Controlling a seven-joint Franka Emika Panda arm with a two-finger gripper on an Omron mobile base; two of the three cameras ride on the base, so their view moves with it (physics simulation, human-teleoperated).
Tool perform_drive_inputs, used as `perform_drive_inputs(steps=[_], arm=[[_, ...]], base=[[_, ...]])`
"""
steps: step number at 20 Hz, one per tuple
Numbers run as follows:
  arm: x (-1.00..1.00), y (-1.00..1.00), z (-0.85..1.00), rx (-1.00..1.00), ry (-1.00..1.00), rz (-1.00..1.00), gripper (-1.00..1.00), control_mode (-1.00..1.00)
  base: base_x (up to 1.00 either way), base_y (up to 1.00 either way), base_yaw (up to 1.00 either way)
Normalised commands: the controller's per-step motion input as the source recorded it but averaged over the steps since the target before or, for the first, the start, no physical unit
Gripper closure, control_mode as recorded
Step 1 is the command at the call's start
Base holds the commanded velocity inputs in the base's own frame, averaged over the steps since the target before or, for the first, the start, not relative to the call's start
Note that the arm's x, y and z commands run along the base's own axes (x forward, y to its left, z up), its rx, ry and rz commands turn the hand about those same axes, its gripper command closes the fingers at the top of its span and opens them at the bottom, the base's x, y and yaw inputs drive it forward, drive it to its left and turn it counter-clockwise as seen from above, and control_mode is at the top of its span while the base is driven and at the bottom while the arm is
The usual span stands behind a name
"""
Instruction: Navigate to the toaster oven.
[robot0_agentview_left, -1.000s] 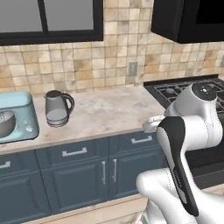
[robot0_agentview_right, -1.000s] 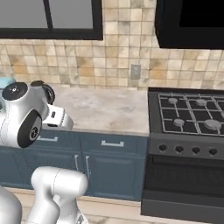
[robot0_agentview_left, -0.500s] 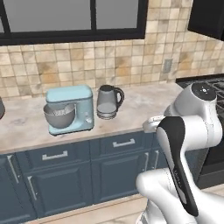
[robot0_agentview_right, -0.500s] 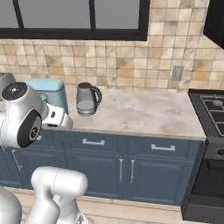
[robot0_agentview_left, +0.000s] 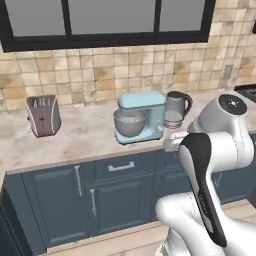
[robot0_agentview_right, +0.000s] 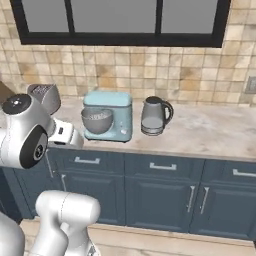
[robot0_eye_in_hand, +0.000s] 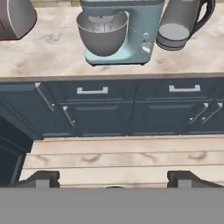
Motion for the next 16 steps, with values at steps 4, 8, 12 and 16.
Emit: perform_drive_inputs(steps=[4, 8, 12, 16], arm=[[0.0, 0.0, 0.0, 0.0, 0.0, 0.0, -1.0, 1.0], [0.0, 0.0, 0.0, 0.0, 0.0, 0.0, -1.0, 1.0], [0.0, 0.0, 0.0, 0.0, 0.0, 0.0, -1.0, 1.0], [0.0, 0.0, 0.0, 0.0, 0.0, 0.0, -1.0, 1.0]], base=[[-0.26, 0.55, 0.5], [0.0, -0.03, 0.96], [-0.02, -0.16, 1.0], [-0.18, -0.23, 1.0]])
